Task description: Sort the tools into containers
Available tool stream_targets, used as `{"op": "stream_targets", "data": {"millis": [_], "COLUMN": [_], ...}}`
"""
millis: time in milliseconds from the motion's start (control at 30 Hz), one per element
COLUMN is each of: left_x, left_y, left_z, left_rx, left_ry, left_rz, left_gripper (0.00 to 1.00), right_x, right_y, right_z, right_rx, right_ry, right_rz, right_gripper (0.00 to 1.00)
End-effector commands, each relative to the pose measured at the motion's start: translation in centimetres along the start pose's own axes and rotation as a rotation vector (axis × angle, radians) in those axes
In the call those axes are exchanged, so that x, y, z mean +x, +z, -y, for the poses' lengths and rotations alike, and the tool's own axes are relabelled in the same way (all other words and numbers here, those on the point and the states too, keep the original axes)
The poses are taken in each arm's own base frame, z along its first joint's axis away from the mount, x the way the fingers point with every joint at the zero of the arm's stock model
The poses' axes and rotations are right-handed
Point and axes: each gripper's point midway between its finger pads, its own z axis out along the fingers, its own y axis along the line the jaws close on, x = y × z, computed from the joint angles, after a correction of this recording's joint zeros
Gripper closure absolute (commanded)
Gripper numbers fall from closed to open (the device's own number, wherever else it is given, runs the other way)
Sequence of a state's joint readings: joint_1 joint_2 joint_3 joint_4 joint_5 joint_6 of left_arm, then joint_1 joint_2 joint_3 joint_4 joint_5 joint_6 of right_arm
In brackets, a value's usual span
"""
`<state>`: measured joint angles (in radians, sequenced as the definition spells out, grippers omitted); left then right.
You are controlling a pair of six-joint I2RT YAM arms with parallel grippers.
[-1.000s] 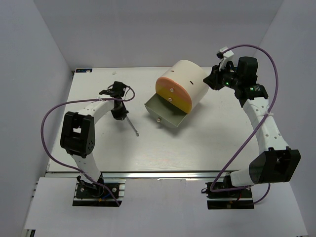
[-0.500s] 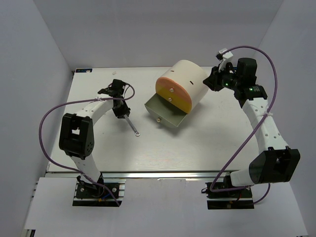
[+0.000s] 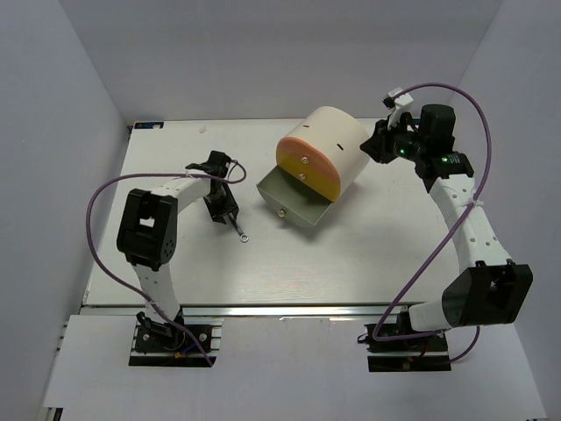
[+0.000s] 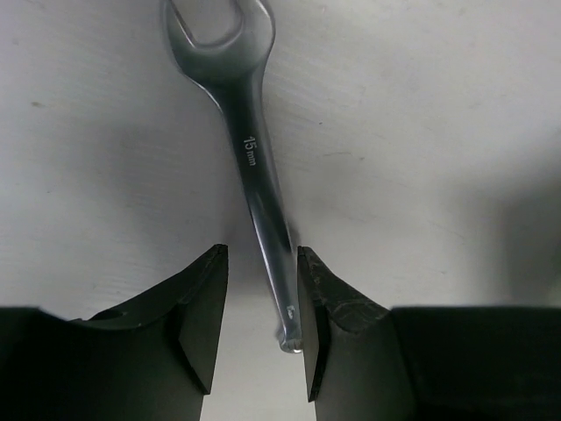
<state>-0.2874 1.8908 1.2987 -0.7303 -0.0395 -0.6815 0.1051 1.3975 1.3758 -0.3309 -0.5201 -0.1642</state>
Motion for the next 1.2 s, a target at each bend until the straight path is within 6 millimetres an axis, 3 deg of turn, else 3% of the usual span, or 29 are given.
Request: {"op": "stream_targets", "data": {"millis": [0, 167, 267, 400, 567, 667, 900, 1167], "left_x": [0.6, 1.2, 1.6, 3.0, 5.3, 5.3, 2.0, 3.1], "left_y": [0.8, 2.8, 3.8, 4.8, 5.8, 5.6, 2.7, 4.7], "left_z": [1.2, 0.7, -0.1, -1.8, -3.9, -3.9, -1.9, -3.0], "left_rx": [0.014, -0.056, -0.106, -0.173, -0.222, -0.207, -0.157, -0.212], "left_ry": [0.011, 0.026, 0.031, 0.043, 0.068, 0.077, 0.1, 0.149], "left_rz": [-0.014, -0.034, -0.053, -0.098, -0.157, -0.145, -0.045, -0.124], "left_gripper": [0.52, 0.52, 0.58, 0.83, 1.0, 1.0, 1.0, 1.0], "right_x": [-1.9, -1.9, -1.8, -1.7, -1.7, -1.8, -1.9, -1.8], "right_y": [-1.0, -0.9, -1.0, -1.1, -1.1, -1.0, -0.9, -1.1], "right_z": [0.0, 0.0, 0.1, 0.2, 0.2, 0.2, 0.0, 0.1], "right_rx": [0.022, 0.02, 0.026, 0.032, 0.028, 0.025, 0.016, 0.026], "right_ry": [-0.04, -0.041, -0.042, -0.043, -0.037, -0.035, -0.025, -0.027], "right_rz": [0.062, 0.062, 0.062, 0.061, 0.066, 0.068, 0.072, 0.076], "right_gripper": [0.76, 0.76, 0.76, 0.76, 0.76, 0.77, 0.77, 0.77]}}
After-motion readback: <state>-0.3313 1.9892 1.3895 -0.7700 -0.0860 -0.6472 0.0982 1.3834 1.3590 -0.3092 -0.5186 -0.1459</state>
